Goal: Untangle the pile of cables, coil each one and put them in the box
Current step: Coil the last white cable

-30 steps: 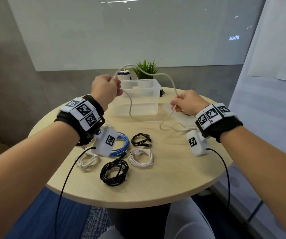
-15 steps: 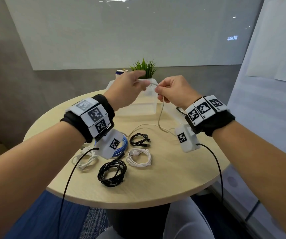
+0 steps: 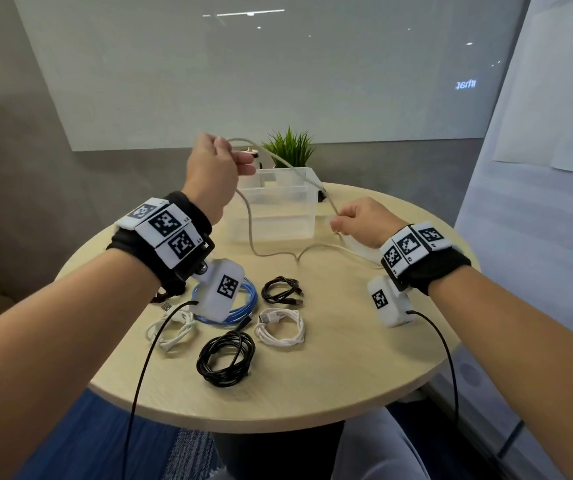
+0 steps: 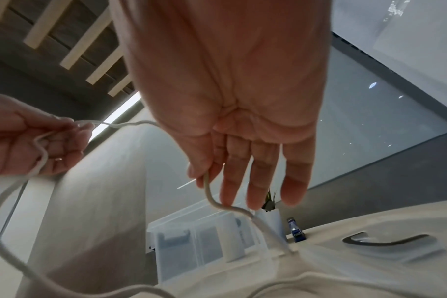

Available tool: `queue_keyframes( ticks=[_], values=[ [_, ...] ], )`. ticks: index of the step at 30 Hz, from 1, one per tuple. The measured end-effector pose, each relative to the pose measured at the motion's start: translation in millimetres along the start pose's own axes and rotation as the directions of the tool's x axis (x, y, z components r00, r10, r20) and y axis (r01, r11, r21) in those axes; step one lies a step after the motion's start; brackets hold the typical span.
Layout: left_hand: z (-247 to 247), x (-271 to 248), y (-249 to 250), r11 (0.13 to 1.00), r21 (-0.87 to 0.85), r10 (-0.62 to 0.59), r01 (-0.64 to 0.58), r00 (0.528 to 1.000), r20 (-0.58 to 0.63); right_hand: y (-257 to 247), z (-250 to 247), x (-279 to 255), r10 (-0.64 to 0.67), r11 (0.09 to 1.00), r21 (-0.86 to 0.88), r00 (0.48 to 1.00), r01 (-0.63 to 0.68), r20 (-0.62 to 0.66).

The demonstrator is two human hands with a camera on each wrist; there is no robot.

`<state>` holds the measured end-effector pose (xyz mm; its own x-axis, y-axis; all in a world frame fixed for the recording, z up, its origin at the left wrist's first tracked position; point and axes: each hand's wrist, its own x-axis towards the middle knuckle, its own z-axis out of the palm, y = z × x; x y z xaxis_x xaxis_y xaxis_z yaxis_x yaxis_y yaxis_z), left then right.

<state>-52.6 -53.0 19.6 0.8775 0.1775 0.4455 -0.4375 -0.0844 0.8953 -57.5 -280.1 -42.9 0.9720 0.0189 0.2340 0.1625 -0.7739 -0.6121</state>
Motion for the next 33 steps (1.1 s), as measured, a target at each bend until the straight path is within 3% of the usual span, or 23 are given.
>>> queue_keyframes(
  ticks=[3,7,11,17,19,21,22,23,25,26,29,33],
  values=[
    [-0.6,-2.8,-8.8,0.969,0.247,-0.041,0.022,0.997,0.072,-8.3,-1.3,3.5,0.054,0.948,0.315,0.997,-0.033,-0.058],
    [-4.3,-5.8,-22.8,0.866,0.500,-0.107,-0.008,0.974,0.200,-18.2,-8.4,10.3,0.176,0.728,0.677,0.984,-0.105,-0.037],
    [-15.0,-0.9,-31.7,0.743,0.669,-0.164,-0.006,0.968,0.190,-22.4,-14.9,7.8,0.191,0.582,0.805,0.982,-0.113,0.000],
    [-40.2,14.2,-40.5,0.631,0.774,-0.246,0.051,0.960,0.137,-16.9,-11.9,1.4,-0.001,0.635,0.772,0.999,-0.039,0.050],
    [-40.8,11.9,-42.0,0.522,0.851,-0.280,-0.058,0.931,0.235,-19.4,-8.0,-0.4,-0.053,0.674,0.739,0.996,-0.015,0.069],
    [-32.7,7.5,-42.6,0.450,0.862,-0.225,-0.231,0.905,0.360,-24.4,-2.1,-1.4,-0.058,0.751,0.660,0.997,0.006,0.057],
    [-27.2,3.5,-41.5,0.483,0.825,-0.177,-0.294,0.890,0.421,-27.4,1.6,-1.5,-0.051,0.780,0.625,0.998,0.012,0.044],
    [-21.4,-1.7,-40.0,0.569,0.757,-0.133,-0.322,0.872,0.471,-30.2,5.1,-1.5,-0.046,0.795,0.606,0.998,0.016,0.033],
    [-10.4,-10.6,-35.5,0.742,0.597,-0.075,-0.305,0.848,0.525,-34.5,9.9,-1.5,-0.046,0.783,0.621,0.999,0.019,0.028],
    [-6.0,-13.6,-33.6,0.784,0.548,-0.056,-0.292,0.846,0.530,-36.2,10.9,-1.9,-0.048,0.767,0.641,0.998,0.014,0.036],
    [0.5,-12.1,-30.6,0.812,0.505,0.041,-0.293,0.892,0.451,-37.8,8.3,-4.2,-0.058,0.748,0.663,0.993,-0.022,0.098],
    [-3.6,-3.4,-32.4,0.855,0.488,0.043,-0.175,0.962,0.271,-37.4,8.4,-7.5,-0.073,0.837,0.542,0.968,-0.072,0.240]
  ],
)
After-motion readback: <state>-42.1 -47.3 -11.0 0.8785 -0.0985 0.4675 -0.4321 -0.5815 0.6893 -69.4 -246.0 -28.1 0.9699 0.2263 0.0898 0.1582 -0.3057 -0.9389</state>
